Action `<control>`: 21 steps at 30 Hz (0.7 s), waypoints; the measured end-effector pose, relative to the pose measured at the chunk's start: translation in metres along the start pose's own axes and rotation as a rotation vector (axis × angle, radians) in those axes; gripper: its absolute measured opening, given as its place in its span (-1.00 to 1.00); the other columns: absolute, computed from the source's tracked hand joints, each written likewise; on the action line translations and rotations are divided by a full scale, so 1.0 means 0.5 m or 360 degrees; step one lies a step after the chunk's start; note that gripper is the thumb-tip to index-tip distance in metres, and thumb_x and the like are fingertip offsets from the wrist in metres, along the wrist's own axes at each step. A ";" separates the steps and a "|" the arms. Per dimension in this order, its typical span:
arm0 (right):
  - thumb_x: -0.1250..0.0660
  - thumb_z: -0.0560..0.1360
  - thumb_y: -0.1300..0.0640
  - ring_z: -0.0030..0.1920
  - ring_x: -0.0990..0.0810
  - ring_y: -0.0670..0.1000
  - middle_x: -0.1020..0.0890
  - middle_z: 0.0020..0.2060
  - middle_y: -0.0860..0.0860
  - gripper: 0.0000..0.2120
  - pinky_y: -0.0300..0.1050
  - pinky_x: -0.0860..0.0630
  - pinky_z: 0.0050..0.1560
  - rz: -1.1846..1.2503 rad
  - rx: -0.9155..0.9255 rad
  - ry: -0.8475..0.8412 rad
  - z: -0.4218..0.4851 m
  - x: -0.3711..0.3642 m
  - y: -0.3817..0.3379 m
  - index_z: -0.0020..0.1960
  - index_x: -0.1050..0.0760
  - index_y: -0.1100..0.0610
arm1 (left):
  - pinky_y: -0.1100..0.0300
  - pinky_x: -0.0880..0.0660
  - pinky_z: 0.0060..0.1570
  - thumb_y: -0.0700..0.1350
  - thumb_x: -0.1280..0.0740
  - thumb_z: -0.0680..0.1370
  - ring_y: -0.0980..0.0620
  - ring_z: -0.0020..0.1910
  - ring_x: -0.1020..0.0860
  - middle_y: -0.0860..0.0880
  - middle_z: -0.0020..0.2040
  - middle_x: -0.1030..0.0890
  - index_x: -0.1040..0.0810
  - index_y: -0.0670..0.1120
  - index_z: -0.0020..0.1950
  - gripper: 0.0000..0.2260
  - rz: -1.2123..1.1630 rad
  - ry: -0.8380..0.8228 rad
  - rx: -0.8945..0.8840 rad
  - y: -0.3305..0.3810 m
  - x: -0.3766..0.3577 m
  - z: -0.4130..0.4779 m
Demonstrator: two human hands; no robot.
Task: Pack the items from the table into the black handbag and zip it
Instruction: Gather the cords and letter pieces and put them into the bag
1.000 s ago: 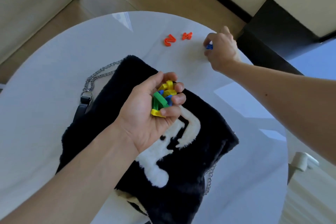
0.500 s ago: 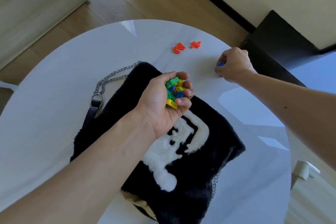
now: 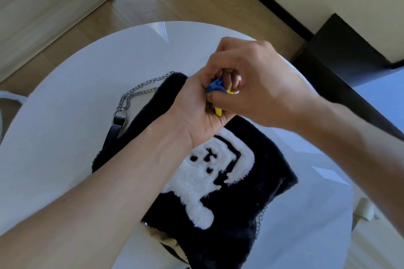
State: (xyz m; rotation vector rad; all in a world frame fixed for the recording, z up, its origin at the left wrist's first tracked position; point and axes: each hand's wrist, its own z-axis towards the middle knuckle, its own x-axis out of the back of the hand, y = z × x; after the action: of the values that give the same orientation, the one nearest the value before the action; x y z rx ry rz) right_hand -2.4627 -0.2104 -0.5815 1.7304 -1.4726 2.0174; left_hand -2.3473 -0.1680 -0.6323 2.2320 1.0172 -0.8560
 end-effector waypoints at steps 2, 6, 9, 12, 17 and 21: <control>-0.47 0.43 0.13 -0.16 -0.55 -0.06 -0.59 -0.09 0.00 -0.86 -0.06 -0.50 -0.07 -0.0060 0.0091 0.0039 0.001 0.001 -0.010 -0.02 -0.67 0.11 | 0.30 -0.54 -0.47 -0.19 -0.14 0.63 0.12 -0.50 -0.58 0.03 -0.48 -0.52 -0.53 -0.13 -0.43 -0.56 -0.0105 -0.0073 -0.0017 0.011 0.004 -0.005; -0.41 0.48 -0.01 -0.13 -0.59 -0.08 -0.61 -0.08 0.03 -0.74 -0.27 -0.46 -0.12 0.0212 0.0259 0.0414 0.010 -0.002 0.012 0.05 -0.65 0.15 | 0.39 -0.46 -0.45 -0.12 -0.22 0.62 0.10 -0.36 -0.57 -0.03 -0.32 -0.60 -0.59 -0.16 -0.22 -0.72 -0.0151 -0.0089 -0.0023 0.032 0.018 -0.011; -0.34 0.53 -0.08 -0.09 -0.56 -0.11 -0.57 0.04 0.04 -0.71 -0.26 -0.49 -0.10 0.0351 -0.0222 0.0829 0.056 -0.033 0.089 0.11 -0.59 0.09 | 0.40 -0.30 -0.64 -0.04 -0.22 0.62 0.09 -0.43 -0.48 -0.08 -0.25 -0.52 -0.52 -0.16 -0.24 -0.70 -0.0254 -0.0072 0.0044 0.038 0.032 -0.017; -0.38 0.49 -0.22 0.17 -0.51 0.04 -0.37 0.31 0.07 -0.44 -0.08 -0.45 0.03 -0.0023 -0.0953 0.0457 0.123 -0.085 0.192 0.39 -0.41 0.02 | 0.40 -0.27 -0.66 -0.03 -0.24 0.62 0.10 -0.43 -0.45 -0.08 -0.24 -0.49 -0.49 -0.14 -0.22 -0.73 -0.0228 0.0008 -0.0020 0.042 0.052 -0.027; -0.34 0.48 -0.29 0.32 -0.32 0.22 -0.29 0.35 0.15 -0.37 0.08 -0.44 0.06 -0.0444 -0.0920 0.0096 0.180 -0.170 0.248 0.45 -0.33 -0.02 | 0.41 -0.21 -0.67 -0.05 -0.23 0.63 0.12 -0.46 -0.40 -0.08 -0.27 -0.48 -0.50 -0.16 -0.22 -0.72 -0.0250 0.0135 -0.0069 0.047 0.090 -0.047; -0.36 0.57 -0.01 0.18 -0.37 0.23 -0.37 0.20 0.17 -0.70 0.06 -0.44 -0.08 -0.0639 -0.0780 0.0188 0.187 -0.203 0.246 0.22 -0.44 0.10 | 0.40 -0.20 -0.68 -0.06 -0.23 0.63 0.12 -0.47 -0.39 -0.09 -0.29 -0.49 -0.51 -0.17 -0.24 -0.70 -0.0260 0.0216 -0.0080 0.057 0.117 -0.070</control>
State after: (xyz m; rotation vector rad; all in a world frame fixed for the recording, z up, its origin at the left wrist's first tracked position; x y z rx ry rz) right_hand -2.4375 -0.2916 -0.7457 1.5168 -1.3074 1.3901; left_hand -2.2833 -0.1338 -0.6462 2.2122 1.2847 -0.7455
